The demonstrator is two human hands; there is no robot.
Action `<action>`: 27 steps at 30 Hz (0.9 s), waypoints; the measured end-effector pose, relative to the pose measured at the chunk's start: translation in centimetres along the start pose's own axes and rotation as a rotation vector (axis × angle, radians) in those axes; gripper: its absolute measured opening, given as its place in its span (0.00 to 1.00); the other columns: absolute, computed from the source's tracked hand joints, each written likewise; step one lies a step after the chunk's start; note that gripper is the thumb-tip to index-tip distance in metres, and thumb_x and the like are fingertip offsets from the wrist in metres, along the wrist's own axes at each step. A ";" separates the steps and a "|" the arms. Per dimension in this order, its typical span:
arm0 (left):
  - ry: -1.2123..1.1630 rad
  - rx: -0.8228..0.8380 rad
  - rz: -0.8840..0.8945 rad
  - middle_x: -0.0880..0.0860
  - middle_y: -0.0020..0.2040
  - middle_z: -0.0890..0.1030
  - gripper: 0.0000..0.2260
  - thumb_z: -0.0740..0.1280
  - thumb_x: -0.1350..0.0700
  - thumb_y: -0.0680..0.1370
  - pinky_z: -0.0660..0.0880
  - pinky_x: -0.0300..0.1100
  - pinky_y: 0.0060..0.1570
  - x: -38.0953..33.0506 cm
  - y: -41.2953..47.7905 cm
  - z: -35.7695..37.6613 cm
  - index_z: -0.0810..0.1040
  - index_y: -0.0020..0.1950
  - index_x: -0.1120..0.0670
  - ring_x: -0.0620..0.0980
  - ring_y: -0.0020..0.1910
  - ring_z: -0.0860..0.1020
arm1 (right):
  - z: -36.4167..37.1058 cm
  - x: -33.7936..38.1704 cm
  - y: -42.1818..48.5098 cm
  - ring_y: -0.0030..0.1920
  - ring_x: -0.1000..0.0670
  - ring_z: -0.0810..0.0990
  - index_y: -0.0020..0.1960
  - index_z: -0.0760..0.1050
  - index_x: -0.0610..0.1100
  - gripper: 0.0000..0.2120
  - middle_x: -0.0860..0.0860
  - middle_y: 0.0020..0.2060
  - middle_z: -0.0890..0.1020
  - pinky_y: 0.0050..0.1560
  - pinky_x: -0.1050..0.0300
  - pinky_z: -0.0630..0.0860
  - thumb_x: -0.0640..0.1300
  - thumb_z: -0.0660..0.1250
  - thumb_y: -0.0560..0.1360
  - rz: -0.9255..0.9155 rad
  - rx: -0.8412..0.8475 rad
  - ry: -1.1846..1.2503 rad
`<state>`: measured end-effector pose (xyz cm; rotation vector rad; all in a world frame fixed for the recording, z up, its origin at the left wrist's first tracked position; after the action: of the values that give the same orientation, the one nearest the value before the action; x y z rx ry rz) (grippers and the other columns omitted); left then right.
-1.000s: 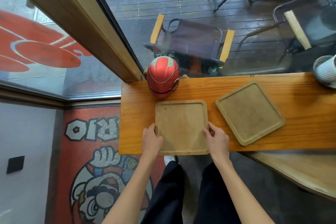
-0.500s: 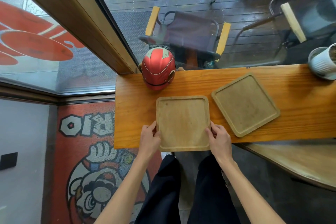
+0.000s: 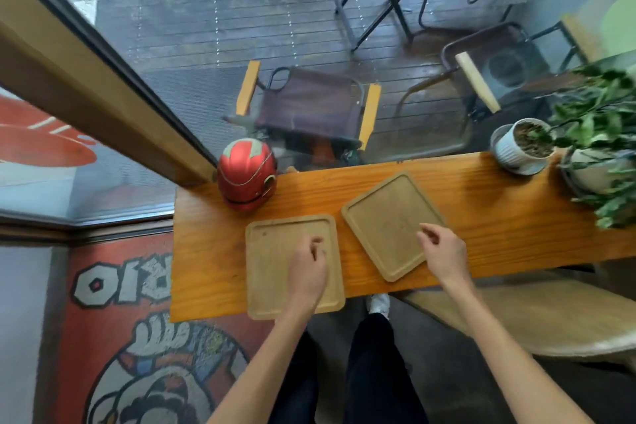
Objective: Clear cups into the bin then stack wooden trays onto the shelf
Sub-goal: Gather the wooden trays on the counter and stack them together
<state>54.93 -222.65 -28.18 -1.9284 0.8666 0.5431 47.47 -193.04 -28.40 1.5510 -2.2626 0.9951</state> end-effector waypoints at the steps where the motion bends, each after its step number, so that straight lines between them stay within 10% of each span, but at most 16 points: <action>1: -0.054 0.089 -0.061 0.47 0.49 0.79 0.09 0.60 0.58 0.82 0.76 0.38 0.44 -0.9 0.2 2.8 0.75 0.61 0.53 0.41 0.44 0.77 | -1.5 -0.9 1.7 0.55 0.44 0.80 0.60 0.80 0.41 0.12 0.43 0.56 0.83 0.55 0.54 0.73 0.42 0.66 0.78 0.025 -0.024 -0.022; 11: -0.025 0.043 -0.396 0.59 0.76 0.57 0.35 0.61 0.59 0.80 0.62 0.50 0.72 -4.0 1.6 14.7 0.45 0.81 0.55 0.59 0.74 0.61 | 0.9 -3.2 10.3 0.66 0.44 0.71 0.73 0.66 0.47 0.25 0.45 0.67 0.72 0.65 0.46 0.71 0.48 0.66 0.78 0.010 0.191 -0.127; 17: -0.041 -0.142 -0.525 0.59 0.73 0.55 0.34 0.63 0.64 0.76 0.63 0.54 0.67 -3.9 1.1 14.5 0.51 0.79 0.54 0.62 0.71 0.57 | 0.3 -5.9 9.3 0.61 0.45 0.72 0.69 0.70 0.50 0.19 0.47 0.61 0.75 0.61 0.49 0.73 0.45 0.64 0.79 0.034 0.212 -0.106; 27: -0.022 0.133 -0.347 0.55 0.73 0.58 0.30 0.66 0.53 0.78 0.63 0.58 0.70 -7.1 3.7 15.9 0.57 0.77 0.50 0.58 0.73 0.57 | -3.0 -10.9 7.3 0.67 0.40 0.69 0.74 0.61 0.52 0.28 0.43 0.69 0.67 0.66 0.41 0.71 0.50 0.66 0.77 0.395 0.401 0.044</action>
<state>47.15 -207.44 -33.11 -1.8920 0.5229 0.2908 44.97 -181.50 -34.93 1.2044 -2.5056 1.6547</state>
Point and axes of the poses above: each hand's wrist, its own y-axis towards the middle knuckle, its own z-axis out of the palm, x = y × z, the point moved 10 cm from there along y, towards the middle knuckle
